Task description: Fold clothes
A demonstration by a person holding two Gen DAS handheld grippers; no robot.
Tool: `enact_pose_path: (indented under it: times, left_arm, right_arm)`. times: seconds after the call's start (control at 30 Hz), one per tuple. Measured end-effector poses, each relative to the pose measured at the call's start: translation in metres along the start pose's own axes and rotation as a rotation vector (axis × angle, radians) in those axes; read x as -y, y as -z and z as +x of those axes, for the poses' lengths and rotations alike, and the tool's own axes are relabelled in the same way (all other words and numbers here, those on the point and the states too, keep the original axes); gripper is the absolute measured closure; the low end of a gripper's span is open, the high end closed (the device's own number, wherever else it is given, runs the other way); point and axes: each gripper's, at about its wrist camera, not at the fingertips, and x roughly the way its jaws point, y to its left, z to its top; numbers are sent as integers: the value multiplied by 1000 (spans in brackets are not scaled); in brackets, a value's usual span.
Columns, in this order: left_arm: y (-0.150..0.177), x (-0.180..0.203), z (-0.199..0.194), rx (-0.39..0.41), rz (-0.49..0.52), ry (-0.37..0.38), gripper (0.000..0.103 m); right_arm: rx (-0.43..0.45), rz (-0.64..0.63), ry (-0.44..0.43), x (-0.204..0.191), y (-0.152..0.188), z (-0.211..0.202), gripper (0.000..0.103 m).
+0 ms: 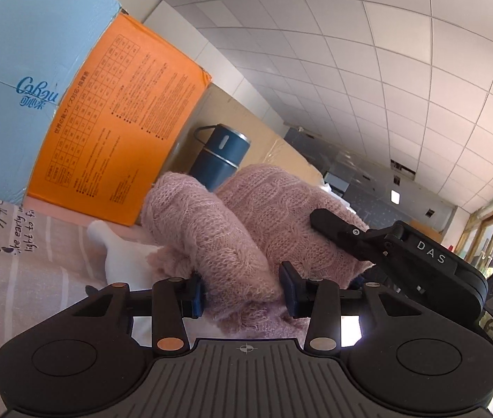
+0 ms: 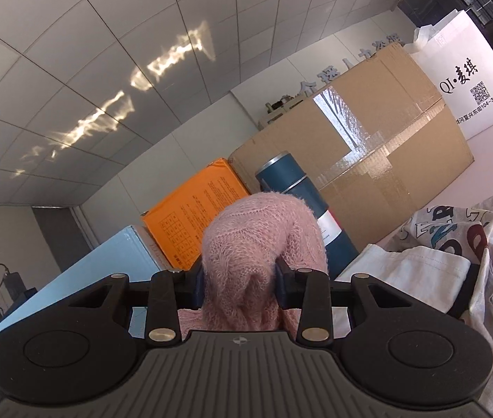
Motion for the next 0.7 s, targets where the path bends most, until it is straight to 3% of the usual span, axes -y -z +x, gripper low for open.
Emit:
enact_pose_path:
  times: [0.23,0.33,0.5,0.7]
  left_arm:
    - [-4,7,-76,57,59,-69,63]
    - [-3,6,-113,77,55,-118,64]
    - [3,10,-183,127,97,-213,64]
    - [2,15,-246,134,157,-382,64]
  right_arm:
    - [-90,62,-246,-26,12,-4,69]
    - [-167,118,-359,-39,22,-3,69]
    - [-299,98,-527,-75,45,-7,69]
    - [-474,84,-618,-119,90,-19,69]
